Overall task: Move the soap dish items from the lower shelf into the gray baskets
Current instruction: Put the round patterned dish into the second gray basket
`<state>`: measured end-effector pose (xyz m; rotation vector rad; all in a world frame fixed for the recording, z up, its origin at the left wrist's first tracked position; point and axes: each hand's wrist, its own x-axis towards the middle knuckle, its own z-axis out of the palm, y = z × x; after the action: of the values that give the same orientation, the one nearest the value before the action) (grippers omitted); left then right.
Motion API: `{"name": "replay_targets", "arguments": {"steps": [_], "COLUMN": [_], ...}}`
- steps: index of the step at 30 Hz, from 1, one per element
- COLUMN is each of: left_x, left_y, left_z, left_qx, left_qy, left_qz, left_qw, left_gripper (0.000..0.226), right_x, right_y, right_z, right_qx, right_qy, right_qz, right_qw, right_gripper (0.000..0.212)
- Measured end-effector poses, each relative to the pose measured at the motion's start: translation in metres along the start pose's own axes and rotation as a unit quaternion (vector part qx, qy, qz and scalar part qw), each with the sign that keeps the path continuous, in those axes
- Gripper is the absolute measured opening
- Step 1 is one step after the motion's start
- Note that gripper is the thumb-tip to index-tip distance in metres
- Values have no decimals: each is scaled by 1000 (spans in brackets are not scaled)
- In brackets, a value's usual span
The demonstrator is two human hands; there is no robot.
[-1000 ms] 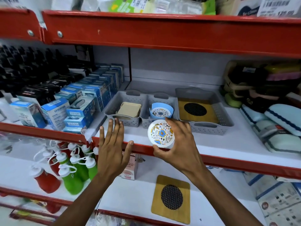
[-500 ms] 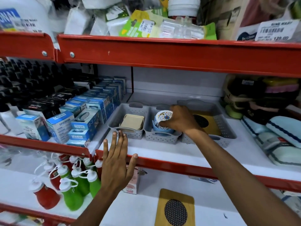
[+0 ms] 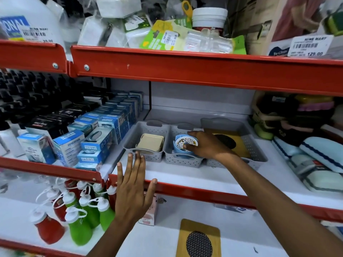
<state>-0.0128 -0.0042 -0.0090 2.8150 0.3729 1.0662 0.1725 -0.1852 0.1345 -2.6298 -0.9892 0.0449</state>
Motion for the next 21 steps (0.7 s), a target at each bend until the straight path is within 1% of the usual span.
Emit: {"name": "replay_targets", "arguments": {"steps": [2, 4, 7, 9, 12, 15, 18, 20, 21], "left_x": [-1, -2, -3, -7, -21, -39, -63, -84, -94], "left_y": [1, 2, 8, 20, 43, 58, 62, 62, 62], "left_z": [-1, -4, -9, -13, -14, -6, 10, 26, 35], "left_qx": [0, 5, -2, -5, -5, -10, -23, -37, -44], "left_qy": [0, -4, -15, -21, -20, -20, -30, -59, -86], "left_qz": [4, 5, 0, 34, 118, 159, 202, 235, 243], "left_qw": [1000, 1000, 1000, 999, 993, 987, 979, 970, 965], "left_gripper": [74, 73, 74, 76, 77, 78, 77, 76, 74], "right_x": [-15, -35, -69, -91, -120, -143, -166, -185, -194], "right_y": [4, 8, 16, 22, 31, 50, 78, 98, 106], "right_z": [6, 14, 24, 31, 49, 75, 110, 137, 152], "right_qx": [-39, -63, -83, -109, -136, -167, -177, -182, -182], "right_qy": [13, 28, 75, 109, 164, 199, 210, 204, 188], "right_qz": [-8, -37, -89, -120, -175, -217, -254, -267, -269], "right_qw": [999, 997, 990, 981, 961, 941, 927, 924, 927], "right_gripper": [65, 69, 76, 81, 81, 78, 74, 72, 70]}}
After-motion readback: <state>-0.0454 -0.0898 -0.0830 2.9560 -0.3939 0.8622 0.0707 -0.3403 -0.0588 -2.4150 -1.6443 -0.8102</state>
